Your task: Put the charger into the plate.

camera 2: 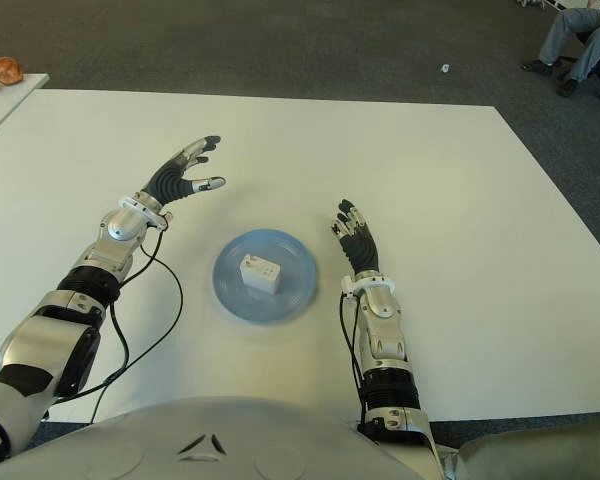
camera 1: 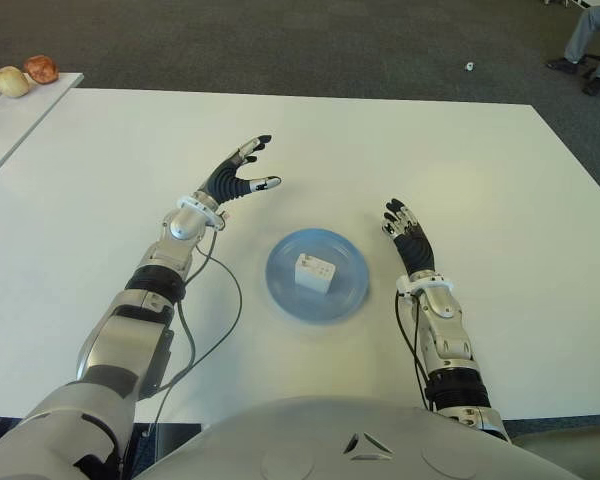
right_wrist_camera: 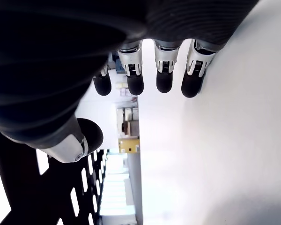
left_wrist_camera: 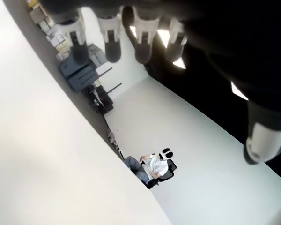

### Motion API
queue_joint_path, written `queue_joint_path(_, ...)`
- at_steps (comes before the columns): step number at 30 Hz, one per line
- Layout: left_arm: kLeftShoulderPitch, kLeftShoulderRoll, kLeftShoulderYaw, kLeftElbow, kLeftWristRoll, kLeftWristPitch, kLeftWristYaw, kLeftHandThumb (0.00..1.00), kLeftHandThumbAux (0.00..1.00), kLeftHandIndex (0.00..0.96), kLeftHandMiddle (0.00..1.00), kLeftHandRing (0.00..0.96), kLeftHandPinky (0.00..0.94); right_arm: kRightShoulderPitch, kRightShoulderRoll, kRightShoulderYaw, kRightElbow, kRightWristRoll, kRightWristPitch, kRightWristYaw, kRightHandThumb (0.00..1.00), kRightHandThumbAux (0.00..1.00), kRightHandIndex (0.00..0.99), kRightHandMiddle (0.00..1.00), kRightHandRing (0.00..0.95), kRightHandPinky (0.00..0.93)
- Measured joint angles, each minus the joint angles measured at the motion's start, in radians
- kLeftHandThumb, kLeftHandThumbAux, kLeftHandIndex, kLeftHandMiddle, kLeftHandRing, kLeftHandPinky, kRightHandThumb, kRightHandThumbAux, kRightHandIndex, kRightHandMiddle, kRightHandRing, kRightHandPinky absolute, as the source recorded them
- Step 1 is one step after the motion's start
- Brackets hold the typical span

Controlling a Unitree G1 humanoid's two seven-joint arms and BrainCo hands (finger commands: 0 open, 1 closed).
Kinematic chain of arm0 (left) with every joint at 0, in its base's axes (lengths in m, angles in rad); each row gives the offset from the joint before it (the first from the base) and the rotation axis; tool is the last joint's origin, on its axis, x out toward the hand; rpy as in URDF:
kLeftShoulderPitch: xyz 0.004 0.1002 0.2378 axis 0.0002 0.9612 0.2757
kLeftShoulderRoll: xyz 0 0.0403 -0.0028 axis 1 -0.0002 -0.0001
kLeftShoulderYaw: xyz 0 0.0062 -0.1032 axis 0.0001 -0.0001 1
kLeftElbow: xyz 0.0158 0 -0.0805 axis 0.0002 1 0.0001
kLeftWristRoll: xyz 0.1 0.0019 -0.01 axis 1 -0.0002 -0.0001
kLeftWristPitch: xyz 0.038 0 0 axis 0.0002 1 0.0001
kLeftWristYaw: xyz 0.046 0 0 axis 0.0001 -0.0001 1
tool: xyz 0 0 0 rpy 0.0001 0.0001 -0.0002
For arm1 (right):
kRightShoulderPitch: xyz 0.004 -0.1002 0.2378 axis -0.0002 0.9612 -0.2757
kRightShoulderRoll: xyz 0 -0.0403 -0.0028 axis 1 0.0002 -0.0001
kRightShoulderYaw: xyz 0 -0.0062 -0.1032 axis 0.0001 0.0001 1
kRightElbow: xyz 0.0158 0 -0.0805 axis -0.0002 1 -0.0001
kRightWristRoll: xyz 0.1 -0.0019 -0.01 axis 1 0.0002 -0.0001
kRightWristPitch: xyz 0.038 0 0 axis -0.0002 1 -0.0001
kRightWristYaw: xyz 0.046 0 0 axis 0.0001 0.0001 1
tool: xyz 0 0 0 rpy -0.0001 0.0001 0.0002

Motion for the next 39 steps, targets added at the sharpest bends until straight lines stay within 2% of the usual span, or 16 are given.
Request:
queue_joint_path(7, 0.037, -0.018, 0.036, -0.007, -0.012, 0.034, 0.014, 0.116, 0.569, 0.009, 0.026, 0.022, 0.030, 0.005, 0.000, -0.002, -0.001, 0.005, -0.007, 0.009, 0.000, 0.592, 0.000, 0.000, 0.000, 0.000)
queue_joint_path(17, 0.213, -0.076, 0.087, -0.106, -0.042, 0.117, 0.074, 0.107, 0.687, 0.004, 0.034, 0.032, 0.035, 0.017, -0.007, -0.018, -0.012, 0.007, -0.007, 0.009, 0.000, 0.613, 0.000, 0.000, 0.000, 0.000)
queue_joint_path(21, 0.257, -0.095, 0.108, -0.144, -0.054, 0.148, 0.099, 0.099, 0.723, 0.000, 0.038, 0.037, 0.051, 0.022, -0.009, -0.022, -0.017, 0.006, -0.006, 0.009, 0.000, 0.623, 0.000, 0.000, 0.000, 0.000)
queue_joint_path(27, 0.317, -0.130, 0.123, -0.189, -0.059, 0.141, 0.146, 0.112, 0.745, 0.000, 0.051, 0.056, 0.081, 0.032, -0.014, -0.028, -0.024, 0.006, -0.006, 0.009, 0.000, 0.626, 0.000, 0.000, 0.000, 0.000)
queue_joint_path(33, 0.412, -0.164, 0.120, -0.255, -0.053, 0.121, 0.172, 0.157, 0.722, 0.000, 0.040, 0.053, 0.076, 0.036, -0.019, -0.034, -0.024, 0.000, -0.016, -0.002, 0.000, 0.617, 0.000, 0.000, 0.000, 0.000)
queue_joint_path(39, 0.468, -0.172, 0.120, -0.299, -0.052, 0.108, 0.189, 0.187, 0.704, 0.000, 0.025, 0.040, 0.069, 0.040, -0.024, -0.035, -0.023, -0.017, -0.038, -0.025, 0.000, 0.617, 0.000, 0.000, 0.000, 0.000)
